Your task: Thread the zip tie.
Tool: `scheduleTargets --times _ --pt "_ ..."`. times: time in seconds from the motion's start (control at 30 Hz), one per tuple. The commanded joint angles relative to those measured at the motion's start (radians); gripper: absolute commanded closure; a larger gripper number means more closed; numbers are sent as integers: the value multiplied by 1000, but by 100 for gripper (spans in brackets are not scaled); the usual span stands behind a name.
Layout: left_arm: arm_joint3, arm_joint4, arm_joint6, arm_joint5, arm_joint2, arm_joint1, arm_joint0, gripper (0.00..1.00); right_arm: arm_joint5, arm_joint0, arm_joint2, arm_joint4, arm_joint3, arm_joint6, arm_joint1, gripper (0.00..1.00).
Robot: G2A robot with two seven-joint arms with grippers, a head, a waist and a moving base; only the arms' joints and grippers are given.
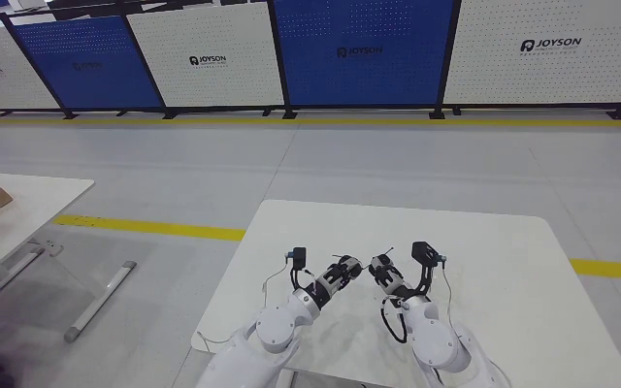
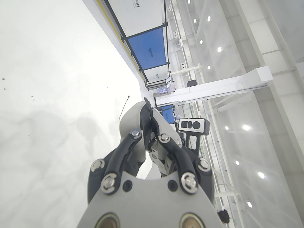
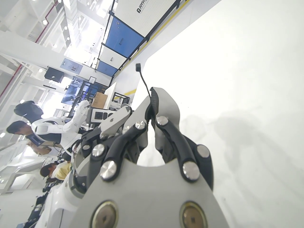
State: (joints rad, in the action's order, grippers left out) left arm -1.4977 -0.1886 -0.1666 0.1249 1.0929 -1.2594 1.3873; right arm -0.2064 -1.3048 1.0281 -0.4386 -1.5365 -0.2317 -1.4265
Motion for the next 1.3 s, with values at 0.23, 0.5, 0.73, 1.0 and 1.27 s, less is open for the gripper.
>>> scheduleTargets --times 0.23,0.5,0.73,1.0,1.27 --pt "-17 -28 -7 9 -1 -1 10 100 36 -28 21 18 -20 40 1 100" --pt "-20 -72 17 32 -1 -6 14 100 46 -35 27 28 -21 64 -1 100" --pt "-13 -51 28 37 -13 -8 11 100 58 -52 43 32 -38 75 1 100" --pt "-11 -41 32 36 -15 -9 10 100 60 -57 46 41 -42 69 1 100" --pt "-14 -39 37 34 -18 -9 10 100 61 -59 46 41 -42 70 1 100"
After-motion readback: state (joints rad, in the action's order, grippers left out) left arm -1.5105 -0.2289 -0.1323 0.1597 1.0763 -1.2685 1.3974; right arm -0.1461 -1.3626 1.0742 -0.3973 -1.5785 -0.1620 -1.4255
